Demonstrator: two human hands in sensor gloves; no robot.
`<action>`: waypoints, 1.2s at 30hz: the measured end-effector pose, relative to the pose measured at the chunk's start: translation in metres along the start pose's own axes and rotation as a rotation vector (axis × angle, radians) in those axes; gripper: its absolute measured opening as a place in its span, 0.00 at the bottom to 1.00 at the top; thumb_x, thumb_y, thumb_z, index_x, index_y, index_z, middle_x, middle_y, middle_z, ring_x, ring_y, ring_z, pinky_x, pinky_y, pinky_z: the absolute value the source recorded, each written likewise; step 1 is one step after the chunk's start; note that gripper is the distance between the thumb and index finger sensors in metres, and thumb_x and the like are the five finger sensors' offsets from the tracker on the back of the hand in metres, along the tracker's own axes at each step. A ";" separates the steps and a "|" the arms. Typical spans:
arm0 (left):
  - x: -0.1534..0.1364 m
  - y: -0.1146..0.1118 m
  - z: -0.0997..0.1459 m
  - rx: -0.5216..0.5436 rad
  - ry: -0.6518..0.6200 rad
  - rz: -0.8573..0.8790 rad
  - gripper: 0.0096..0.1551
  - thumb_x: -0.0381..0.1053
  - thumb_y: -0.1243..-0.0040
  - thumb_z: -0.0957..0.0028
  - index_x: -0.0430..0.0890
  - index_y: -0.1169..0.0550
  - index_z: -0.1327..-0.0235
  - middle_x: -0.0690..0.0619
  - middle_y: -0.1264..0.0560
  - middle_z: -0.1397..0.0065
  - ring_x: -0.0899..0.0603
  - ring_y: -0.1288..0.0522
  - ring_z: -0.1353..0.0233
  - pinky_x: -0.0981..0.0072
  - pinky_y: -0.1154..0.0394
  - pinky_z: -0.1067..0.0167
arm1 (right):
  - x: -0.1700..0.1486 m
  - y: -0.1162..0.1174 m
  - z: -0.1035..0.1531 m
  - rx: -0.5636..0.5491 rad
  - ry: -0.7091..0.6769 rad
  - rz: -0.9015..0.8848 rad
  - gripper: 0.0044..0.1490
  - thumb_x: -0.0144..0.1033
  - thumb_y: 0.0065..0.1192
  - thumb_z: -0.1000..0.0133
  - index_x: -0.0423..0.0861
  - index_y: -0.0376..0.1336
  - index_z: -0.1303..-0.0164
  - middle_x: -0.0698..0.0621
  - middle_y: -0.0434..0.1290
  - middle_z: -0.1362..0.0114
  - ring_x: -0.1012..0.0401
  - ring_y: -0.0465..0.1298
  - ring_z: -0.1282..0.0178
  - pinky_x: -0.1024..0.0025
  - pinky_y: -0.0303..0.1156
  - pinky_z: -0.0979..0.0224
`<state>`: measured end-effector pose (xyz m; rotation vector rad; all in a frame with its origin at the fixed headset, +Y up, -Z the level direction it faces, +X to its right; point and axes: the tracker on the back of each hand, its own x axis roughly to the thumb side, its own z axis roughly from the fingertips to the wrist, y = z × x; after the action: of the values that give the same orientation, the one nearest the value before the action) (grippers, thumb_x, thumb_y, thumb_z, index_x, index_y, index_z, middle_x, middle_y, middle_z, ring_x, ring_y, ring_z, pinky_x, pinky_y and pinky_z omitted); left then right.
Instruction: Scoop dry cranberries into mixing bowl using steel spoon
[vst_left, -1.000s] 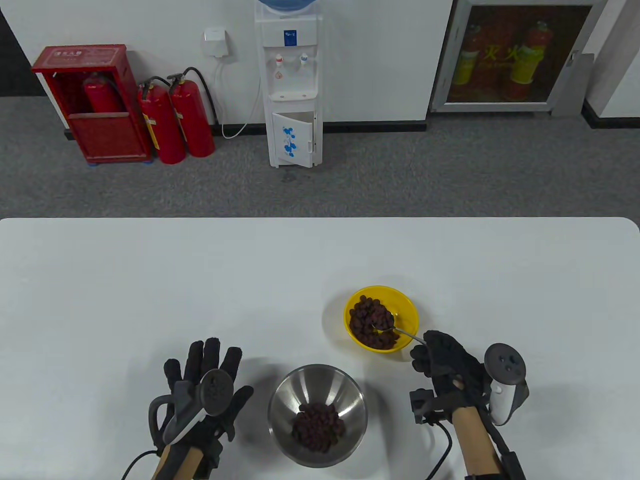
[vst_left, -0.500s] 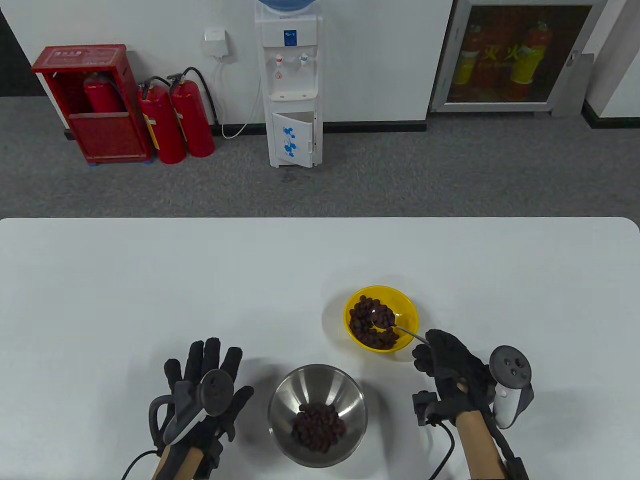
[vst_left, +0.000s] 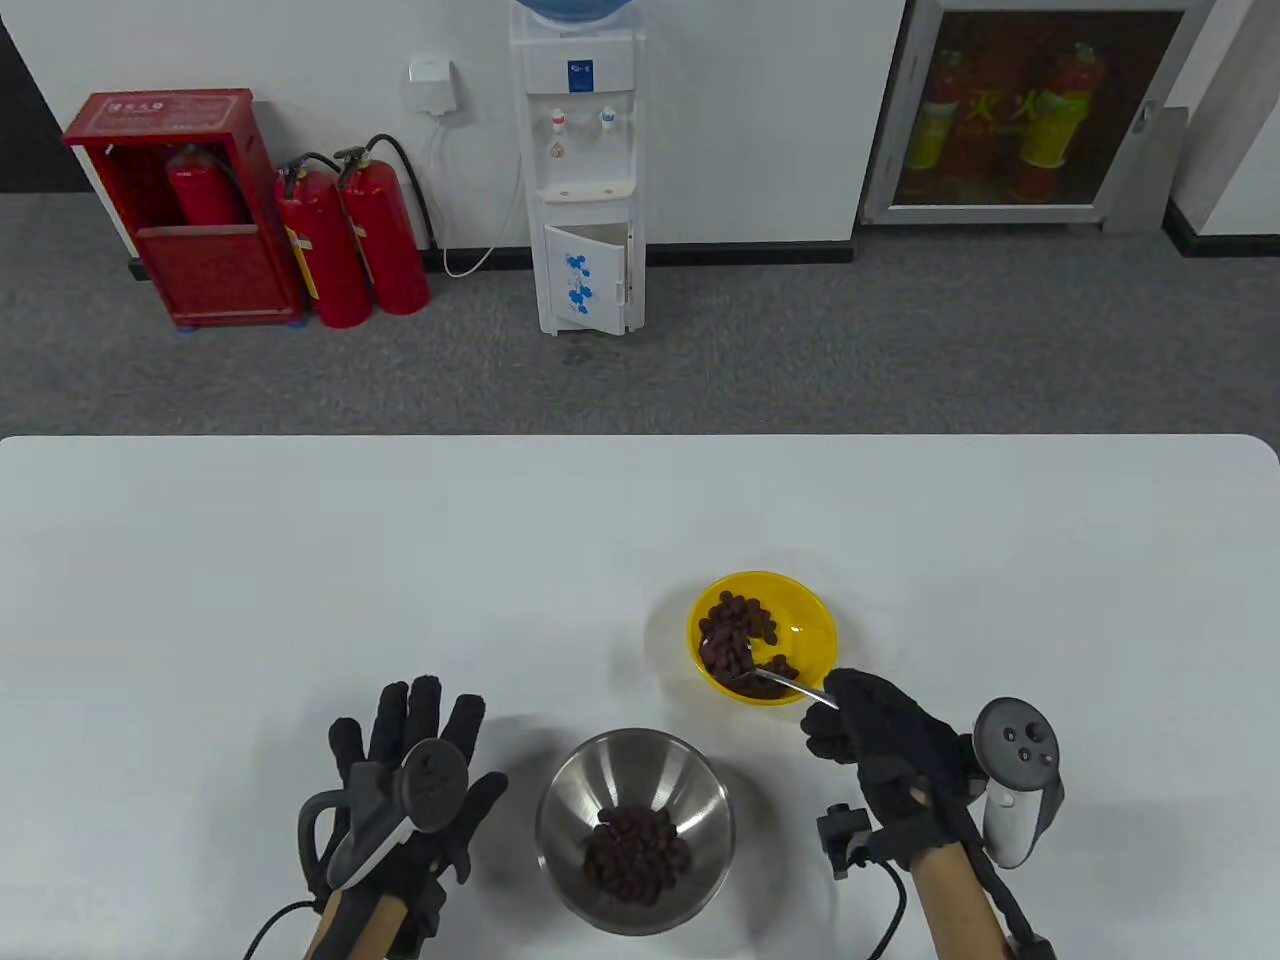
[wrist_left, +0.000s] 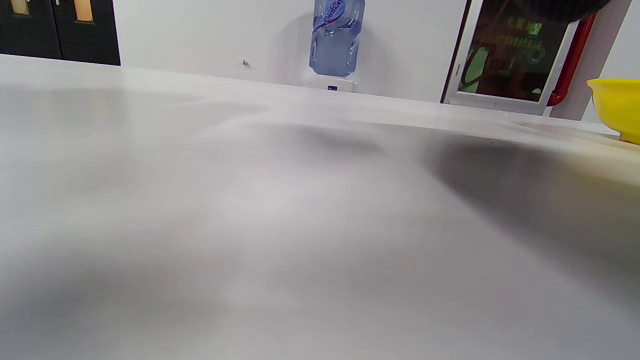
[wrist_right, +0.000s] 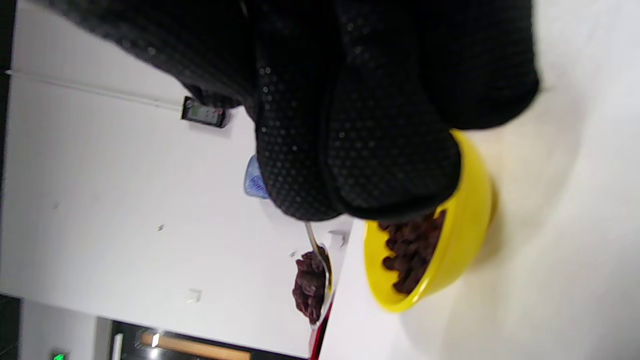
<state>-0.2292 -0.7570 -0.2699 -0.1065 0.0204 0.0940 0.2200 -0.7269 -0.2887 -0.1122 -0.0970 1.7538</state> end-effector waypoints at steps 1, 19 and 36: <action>0.000 0.000 0.000 0.000 0.000 -0.001 0.46 0.77 0.55 0.53 0.72 0.57 0.25 0.59 0.67 0.13 0.42 0.69 0.13 0.28 0.73 0.28 | 0.002 0.003 0.001 0.016 -0.013 -0.001 0.25 0.40 0.67 0.46 0.36 0.73 0.47 0.54 0.86 0.53 0.57 0.88 0.60 0.57 0.81 0.50; 0.000 0.000 0.000 -0.003 0.000 -0.001 0.46 0.77 0.55 0.53 0.72 0.57 0.25 0.59 0.67 0.13 0.42 0.70 0.13 0.28 0.73 0.28 | 0.016 0.025 0.013 0.185 -0.189 0.060 0.25 0.39 0.66 0.46 0.38 0.73 0.45 0.53 0.85 0.50 0.55 0.87 0.56 0.55 0.79 0.47; 0.001 0.000 0.001 -0.004 -0.001 -0.001 0.46 0.77 0.55 0.53 0.72 0.57 0.25 0.59 0.67 0.13 0.42 0.70 0.13 0.28 0.73 0.28 | 0.019 0.029 0.017 0.225 -0.410 0.286 0.24 0.39 0.66 0.47 0.45 0.72 0.42 0.54 0.83 0.46 0.54 0.84 0.50 0.53 0.76 0.48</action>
<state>-0.2285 -0.7566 -0.2694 -0.1101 0.0191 0.0935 0.1857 -0.7139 -0.2765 0.4179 -0.1879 2.0398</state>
